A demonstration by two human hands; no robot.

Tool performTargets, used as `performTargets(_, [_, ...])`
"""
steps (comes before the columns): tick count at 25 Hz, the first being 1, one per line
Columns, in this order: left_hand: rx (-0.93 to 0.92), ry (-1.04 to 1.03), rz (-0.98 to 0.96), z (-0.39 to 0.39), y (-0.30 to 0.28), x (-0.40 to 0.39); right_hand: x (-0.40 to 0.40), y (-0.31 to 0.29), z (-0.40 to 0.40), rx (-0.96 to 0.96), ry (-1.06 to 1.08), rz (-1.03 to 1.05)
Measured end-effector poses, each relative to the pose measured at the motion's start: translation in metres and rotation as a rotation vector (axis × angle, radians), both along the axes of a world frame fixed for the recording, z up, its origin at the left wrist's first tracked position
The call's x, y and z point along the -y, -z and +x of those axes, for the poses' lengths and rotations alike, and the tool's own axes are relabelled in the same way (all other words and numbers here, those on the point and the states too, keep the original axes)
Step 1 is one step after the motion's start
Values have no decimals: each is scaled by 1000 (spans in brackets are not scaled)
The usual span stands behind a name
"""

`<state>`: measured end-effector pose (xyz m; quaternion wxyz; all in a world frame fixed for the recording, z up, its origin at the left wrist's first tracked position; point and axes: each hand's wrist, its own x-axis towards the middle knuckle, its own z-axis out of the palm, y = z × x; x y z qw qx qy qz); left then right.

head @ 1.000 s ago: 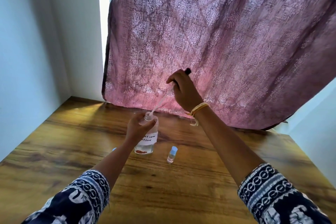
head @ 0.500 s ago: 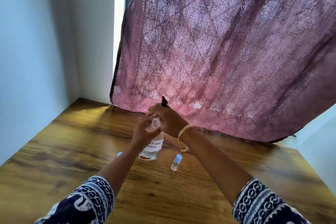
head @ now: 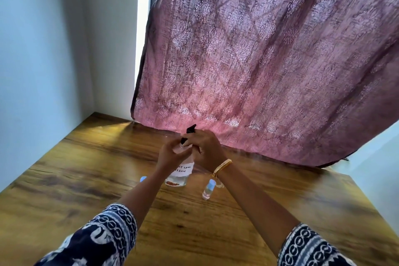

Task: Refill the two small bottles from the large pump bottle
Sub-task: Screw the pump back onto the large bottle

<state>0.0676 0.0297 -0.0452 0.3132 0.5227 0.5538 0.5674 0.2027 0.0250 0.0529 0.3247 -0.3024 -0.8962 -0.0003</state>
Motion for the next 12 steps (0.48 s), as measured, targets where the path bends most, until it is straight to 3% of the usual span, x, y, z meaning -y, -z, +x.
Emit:
performTargets(5, [28,-15,-65,0,-2,1,4,1,7,-436,266,-255])
performTargets(9, [37,-18,-62,2,-6,5,-1,6,3,-511,505,-553])
performTargets(12, [9,6,-36,1,-11,8,4,9,-5,-474,424,-745])
